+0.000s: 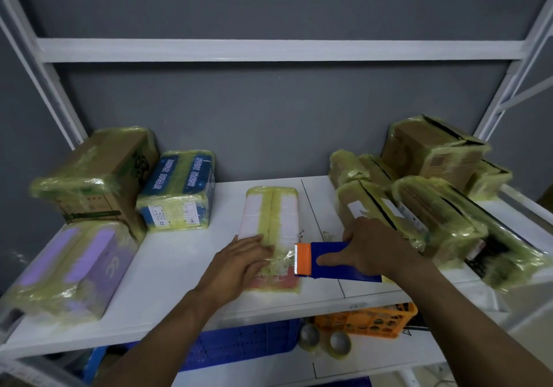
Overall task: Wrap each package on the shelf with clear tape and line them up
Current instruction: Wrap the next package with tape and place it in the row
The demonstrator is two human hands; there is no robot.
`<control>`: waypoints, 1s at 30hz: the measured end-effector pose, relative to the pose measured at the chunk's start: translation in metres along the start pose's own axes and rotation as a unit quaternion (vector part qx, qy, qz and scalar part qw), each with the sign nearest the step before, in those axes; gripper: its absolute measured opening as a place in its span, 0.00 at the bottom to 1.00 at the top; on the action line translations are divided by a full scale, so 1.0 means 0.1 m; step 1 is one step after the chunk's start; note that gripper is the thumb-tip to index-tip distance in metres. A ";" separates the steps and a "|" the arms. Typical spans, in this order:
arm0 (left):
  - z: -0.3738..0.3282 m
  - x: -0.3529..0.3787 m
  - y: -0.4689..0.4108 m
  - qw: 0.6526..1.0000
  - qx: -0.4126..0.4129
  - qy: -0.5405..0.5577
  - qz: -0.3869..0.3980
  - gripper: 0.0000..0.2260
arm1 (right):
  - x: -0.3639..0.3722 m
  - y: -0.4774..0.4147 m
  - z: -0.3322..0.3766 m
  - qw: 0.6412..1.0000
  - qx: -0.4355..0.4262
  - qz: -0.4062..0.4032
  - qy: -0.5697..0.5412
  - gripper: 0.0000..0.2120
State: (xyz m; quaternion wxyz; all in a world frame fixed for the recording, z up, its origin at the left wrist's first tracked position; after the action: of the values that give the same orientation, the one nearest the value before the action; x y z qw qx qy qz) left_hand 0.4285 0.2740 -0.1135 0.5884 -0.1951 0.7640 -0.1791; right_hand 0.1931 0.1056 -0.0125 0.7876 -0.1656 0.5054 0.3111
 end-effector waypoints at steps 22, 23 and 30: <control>-0.07 0.11 -0.08 1.000 0.007 -0.023 -0.020 0.11 | 0.13 0.02 -0.01 0.997 0.005 0.043 -0.065 0.36; 0.01 0.06 -0.07 1.000 -0.001 -0.013 -0.021 0.11 | 0.12 0.03 -0.02 0.997 0.000 0.044 -0.063 0.36; 0.03 0.04 0.03 0.999 0.020 -0.042 -0.001 0.17 | 0.03 0.07 -0.15 0.999 0.002 0.027 -0.022 0.36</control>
State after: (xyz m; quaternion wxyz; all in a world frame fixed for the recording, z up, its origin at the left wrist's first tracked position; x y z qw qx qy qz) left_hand 0.4298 0.2744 -0.1188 0.6238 -0.1911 0.7346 -0.1864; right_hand 0.1792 0.1032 -0.0213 0.7901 -0.1433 0.4929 0.3352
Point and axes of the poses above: each hand's wrist, its own y-axis away from the middle knuckle, its own x-axis out of the palm, z = x × y, the point moved 2 cm from there along -y, towards the middle knuckle, and after that the axes turned 10 degrees about -y, right-handed, at the moved point
